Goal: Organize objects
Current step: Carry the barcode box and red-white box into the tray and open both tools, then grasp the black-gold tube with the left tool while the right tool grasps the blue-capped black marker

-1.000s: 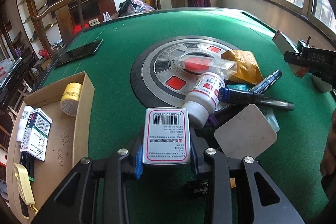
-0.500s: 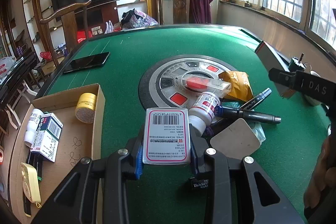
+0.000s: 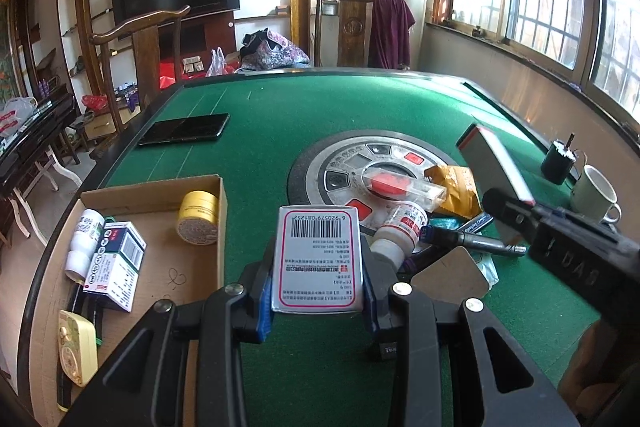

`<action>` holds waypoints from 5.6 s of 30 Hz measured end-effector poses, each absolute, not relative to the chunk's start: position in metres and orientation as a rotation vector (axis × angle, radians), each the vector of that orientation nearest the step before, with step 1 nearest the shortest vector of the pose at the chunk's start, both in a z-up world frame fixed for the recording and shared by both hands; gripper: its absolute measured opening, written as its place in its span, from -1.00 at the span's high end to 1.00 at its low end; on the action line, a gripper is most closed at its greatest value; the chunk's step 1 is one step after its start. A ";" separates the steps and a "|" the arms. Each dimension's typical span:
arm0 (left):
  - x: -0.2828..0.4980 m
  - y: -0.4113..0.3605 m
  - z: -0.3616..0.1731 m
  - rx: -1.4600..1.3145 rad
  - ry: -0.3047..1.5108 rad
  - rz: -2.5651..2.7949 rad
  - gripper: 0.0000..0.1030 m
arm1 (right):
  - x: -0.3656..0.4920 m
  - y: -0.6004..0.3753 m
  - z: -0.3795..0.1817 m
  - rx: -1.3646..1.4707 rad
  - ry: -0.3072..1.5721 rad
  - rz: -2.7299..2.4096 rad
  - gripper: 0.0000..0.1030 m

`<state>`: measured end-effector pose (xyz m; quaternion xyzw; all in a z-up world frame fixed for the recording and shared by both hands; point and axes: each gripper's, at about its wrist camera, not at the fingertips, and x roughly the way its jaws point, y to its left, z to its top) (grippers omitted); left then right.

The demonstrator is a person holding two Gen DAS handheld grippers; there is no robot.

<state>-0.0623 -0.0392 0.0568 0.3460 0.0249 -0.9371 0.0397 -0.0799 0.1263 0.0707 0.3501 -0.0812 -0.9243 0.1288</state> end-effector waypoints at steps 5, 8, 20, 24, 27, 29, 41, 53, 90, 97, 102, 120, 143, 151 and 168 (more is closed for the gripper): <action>-0.056 -0.055 0.062 1.047 0.099 -2.871 0.33 | -0.077 0.113 0.066 1.033 -0.217 -2.649 0.48; -0.056 -0.070 0.063 1.040 0.133 -2.849 0.33 | -0.076 0.104 0.065 1.042 -0.223 -2.611 0.48; -0.058 -0.124 0.060 1.034 0.232 -2.749 0.33 | -0.069 0.042 0.063 1.067 -0.189 -2.487 0.48; -0.058 -0.142 0.057 1.040 0.269 -2.719 0.33 | -0.071 0.023 0.061 1.092 -0.180 -2.449 0.48; -0.059 -0.155 0.052 1.056 0.293 -2.697 0.33 | -0.074 0.008 0.060 1.111 -0.177 -2.418 0.47; -0.059 -0.167 0.046 1.094 0.341 -2.678 0.33 | -0.077 -0.003 0.061 1.125 -0.173 -2.395 0.48; -0.059 -0.197 0.025 1.195 0.499 -2.616 0.33 | -0.103 -0.064 0.061 1.223 -0.116 -2.294 0.47; -0.063 -0.191 0.015 1.299 0.424 -2.593 0.33 | -0.129 -0.091 0.032 1.379 -0.199 -2.082 0.46; -0.050 -0.197 0.040 1.097 0.476 -2.597 -0.25 | -0.113 -0.084 0.046 1.277 -0.219 -2.072 -0.05; -0.050 -0.196 0.043 1.061 0.491 -2.612 -0.31 | -0.111 -0.065 0.057 1.233 -0.271 -2.093 -0.05; -0.051 -0.195 0.043 1.058 0.495 -2.623 -0.32 | -0.106 -0.039 0.062 1.204 -0.325 -2.109 -0.05; -0.049 -0.140 0.059 1.020 0.344 -2.920 -0.32 | -0.083 0.164 0.034 1.163 -0.607 -2.294 -0.04; -0.065 0.019 0.012 1.571 -0.445 -3.012 -0.32 | -0.095 0.221 0.037 1.070 -0.835 -2.315 -0.04; -0.054 0.025 0.008 1.673 -0.375 -3.059 0.48 | -0.129 0.218 0.023 1.186 -0.658 -2.330 -0.03; -0.060 0.025 0.005 1.529 -0.316 -3.009 -0.21 | -0.112 0.163 0.008 1.332 -0.102 -2.272 0.74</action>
